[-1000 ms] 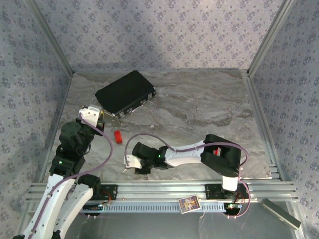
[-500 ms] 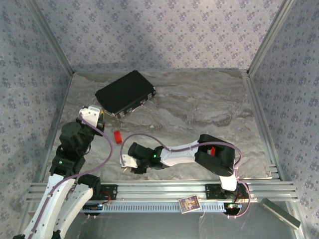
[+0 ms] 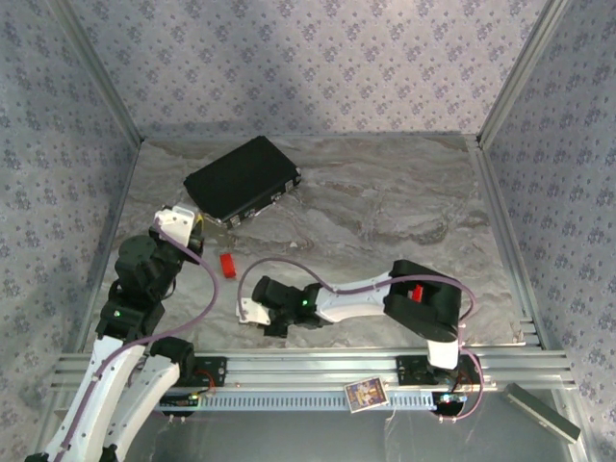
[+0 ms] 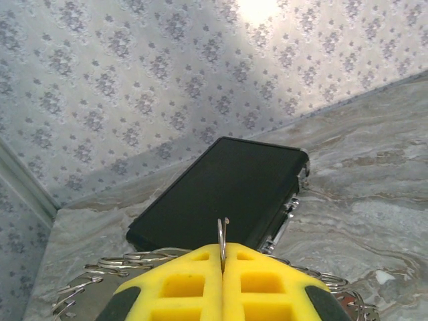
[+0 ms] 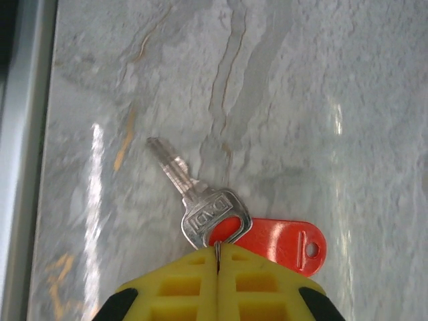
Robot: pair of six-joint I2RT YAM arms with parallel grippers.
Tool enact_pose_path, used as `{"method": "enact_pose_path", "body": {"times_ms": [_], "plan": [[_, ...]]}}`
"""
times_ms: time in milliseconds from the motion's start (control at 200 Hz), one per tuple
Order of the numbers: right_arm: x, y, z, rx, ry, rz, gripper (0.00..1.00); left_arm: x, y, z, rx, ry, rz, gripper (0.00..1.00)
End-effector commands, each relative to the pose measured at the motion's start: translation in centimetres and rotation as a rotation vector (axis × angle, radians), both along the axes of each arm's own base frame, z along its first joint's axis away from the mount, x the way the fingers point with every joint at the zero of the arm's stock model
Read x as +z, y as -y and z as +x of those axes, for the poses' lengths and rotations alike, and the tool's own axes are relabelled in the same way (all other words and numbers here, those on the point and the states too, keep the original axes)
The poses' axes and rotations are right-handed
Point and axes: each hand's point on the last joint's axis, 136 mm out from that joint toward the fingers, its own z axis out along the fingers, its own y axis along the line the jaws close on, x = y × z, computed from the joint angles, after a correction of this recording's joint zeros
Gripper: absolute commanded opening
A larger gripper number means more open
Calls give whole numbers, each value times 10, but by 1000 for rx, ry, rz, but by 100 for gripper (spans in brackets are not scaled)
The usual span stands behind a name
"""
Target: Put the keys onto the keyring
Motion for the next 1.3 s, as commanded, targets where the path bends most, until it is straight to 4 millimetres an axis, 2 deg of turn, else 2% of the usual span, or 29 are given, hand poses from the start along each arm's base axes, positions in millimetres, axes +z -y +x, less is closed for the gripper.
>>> {"method": "enact_pose_path", "body": {"times_ms": [0,230,405,550,740,954,1294], "plan": [[18,16,3,-41,-16,48,0,15,16,-3,-97,34,-20,0],[18,61,14,-149,-94,69,0,5,57,-6,-323,-35,-33,0],[27,85,18,-248,-169,143,0,-5,89,-7,-454,-69,13,0],[22,110,24,-349,-224,131,0,-20,119,-15,-580,-89,104,0],[17,144,43,-525,-300,107,0,-34,146,-23,-707,-112,151,0],[9,160,48,-607,-366,65,0,-45,164,-30,-782,-115,160,0],[0,170,57,-732,-468,42,0,-70,170,-34,-770,-175,169,0]]}}
